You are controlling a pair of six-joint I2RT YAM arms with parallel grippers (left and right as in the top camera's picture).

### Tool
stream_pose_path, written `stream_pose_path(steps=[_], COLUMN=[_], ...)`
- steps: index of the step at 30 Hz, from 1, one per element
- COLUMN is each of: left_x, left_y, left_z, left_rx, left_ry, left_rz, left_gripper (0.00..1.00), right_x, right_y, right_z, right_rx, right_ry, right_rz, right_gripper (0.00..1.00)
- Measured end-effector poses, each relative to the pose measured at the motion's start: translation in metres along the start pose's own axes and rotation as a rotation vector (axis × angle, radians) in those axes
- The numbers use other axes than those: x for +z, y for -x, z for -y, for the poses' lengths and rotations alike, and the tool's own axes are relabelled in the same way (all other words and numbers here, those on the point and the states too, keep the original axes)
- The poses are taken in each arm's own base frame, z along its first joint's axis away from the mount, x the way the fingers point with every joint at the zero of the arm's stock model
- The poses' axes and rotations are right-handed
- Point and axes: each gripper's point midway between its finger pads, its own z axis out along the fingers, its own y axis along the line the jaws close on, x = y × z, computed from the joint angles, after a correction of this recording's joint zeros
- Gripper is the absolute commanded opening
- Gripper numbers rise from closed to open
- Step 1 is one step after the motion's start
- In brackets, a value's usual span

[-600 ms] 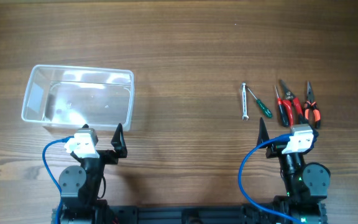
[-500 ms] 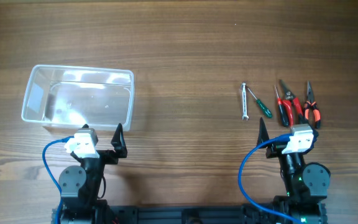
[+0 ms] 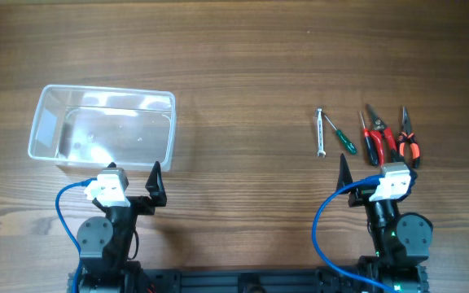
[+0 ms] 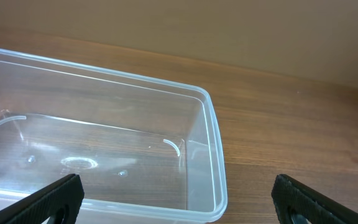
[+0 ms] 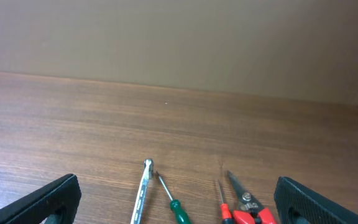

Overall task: Pack container
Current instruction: 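Raise both arms from rest toward the container and tools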

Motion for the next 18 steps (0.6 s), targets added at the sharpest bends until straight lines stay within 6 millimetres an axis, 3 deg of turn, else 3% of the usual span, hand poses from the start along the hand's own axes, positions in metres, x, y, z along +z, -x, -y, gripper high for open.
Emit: stream_pose_path(steps=[4, 9, 13, 15, 18], left_x=[0.000, -0.005, -0.019, -0.014, 0.004], left_y=[0.001, 0.026, 0.079, 0.093, 0.116], left_z=[0.000, 0.011, 0.023, 0.026, 0.029], left_rx=[0.000, 0.006, -0.005, -0.017, -0.033], left_ry=[-0.002, -0.049, -0.059, -0.046, -0.014], left_rz=[0.003, 0.076, 0.116, 0.054, -0.084], left_gripper=[1.00, 1.00, 1.00, 1.00, 1.00], right_x=[0.000, 0.000, -0.002, 0.006, 0.026], right_y=[0.000, 0.002, 0.042, 0.070, 0.094], right_z=[0.000, -0.009, -0.012, -0.010, -0.006], right_rx=[0.136, 0.331, 0.347, 0.355, 0.376], right_ry=[0.000, 0.053, 0.086, 0.090, 0.079], right_rz=[0.001, -0.004, -0.010, -0.057, -0.193], right_gripper=[1.00, 1.00, 1.00, 1.00, 1.00])
